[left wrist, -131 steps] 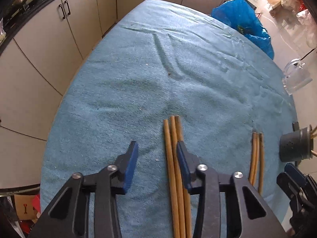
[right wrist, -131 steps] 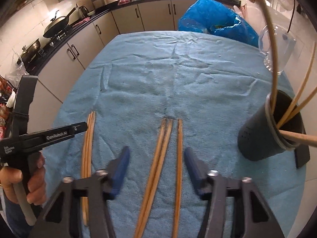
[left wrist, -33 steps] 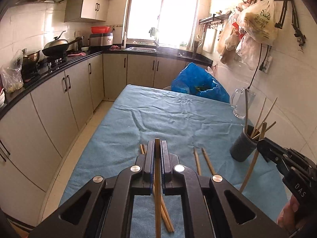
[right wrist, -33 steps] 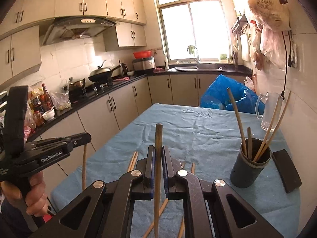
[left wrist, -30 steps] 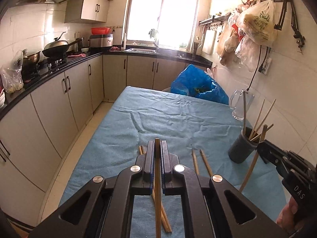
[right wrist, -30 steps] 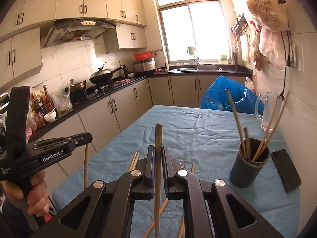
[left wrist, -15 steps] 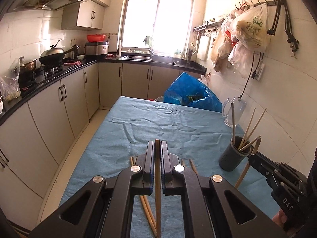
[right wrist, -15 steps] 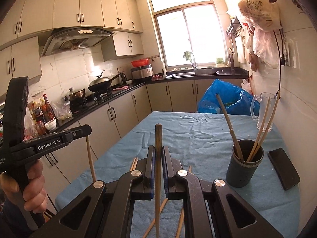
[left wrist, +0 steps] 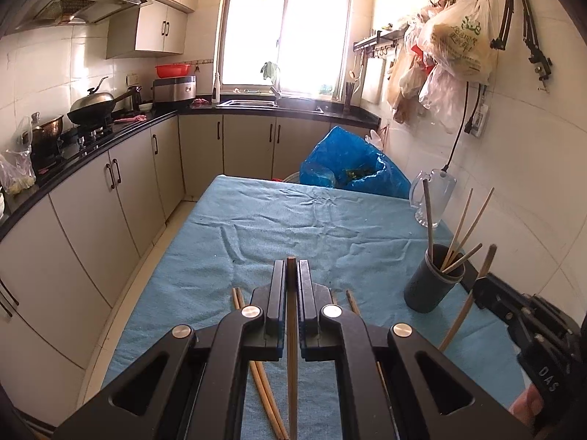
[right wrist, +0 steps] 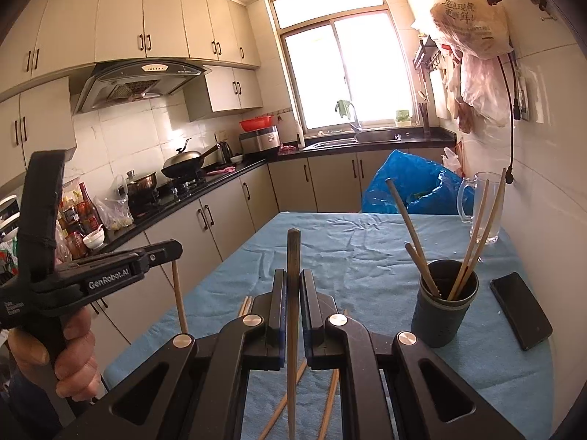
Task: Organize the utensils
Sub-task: 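Carry the chopsticks in both tools over to the black holder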
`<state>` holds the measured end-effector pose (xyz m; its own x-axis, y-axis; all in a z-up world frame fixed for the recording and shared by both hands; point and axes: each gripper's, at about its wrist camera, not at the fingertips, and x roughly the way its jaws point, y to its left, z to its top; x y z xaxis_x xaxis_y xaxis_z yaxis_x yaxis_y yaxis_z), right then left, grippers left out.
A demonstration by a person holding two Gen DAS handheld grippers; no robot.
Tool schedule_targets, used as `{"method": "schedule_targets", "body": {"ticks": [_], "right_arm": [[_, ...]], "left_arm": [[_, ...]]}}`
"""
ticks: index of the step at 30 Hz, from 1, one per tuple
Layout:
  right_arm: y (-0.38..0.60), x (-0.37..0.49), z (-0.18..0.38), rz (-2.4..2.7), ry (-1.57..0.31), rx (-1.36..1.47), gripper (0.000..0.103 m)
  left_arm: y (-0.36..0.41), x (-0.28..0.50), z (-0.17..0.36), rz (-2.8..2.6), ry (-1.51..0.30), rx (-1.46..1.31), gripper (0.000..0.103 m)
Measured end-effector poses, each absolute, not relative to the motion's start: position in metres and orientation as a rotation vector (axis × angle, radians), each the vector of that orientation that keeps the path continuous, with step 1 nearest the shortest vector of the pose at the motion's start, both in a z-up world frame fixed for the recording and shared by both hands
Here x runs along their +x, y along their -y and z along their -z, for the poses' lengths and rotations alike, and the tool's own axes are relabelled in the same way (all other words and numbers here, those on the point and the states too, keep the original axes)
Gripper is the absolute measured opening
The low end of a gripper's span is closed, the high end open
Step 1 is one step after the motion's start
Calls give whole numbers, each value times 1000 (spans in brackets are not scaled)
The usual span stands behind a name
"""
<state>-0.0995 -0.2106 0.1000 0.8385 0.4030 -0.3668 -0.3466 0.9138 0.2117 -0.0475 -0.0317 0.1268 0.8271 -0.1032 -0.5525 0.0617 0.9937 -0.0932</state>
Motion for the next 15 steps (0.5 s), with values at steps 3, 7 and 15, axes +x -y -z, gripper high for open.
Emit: {"method": "schedule_targets", "body": {"ticks": [3,7,15], "right_arm": [[216,-99,-98,-396,-422,154,8],[220,-100,-97,-395,-426,156,7],[225,-111,-102,-388,-410,160,8]], "left_arm": [[38,-46,-124,74,-591,-54,5],[44,-47,-125,76,-586,-40,5],[47,-58,-130,74,-572,-28,5]]}}
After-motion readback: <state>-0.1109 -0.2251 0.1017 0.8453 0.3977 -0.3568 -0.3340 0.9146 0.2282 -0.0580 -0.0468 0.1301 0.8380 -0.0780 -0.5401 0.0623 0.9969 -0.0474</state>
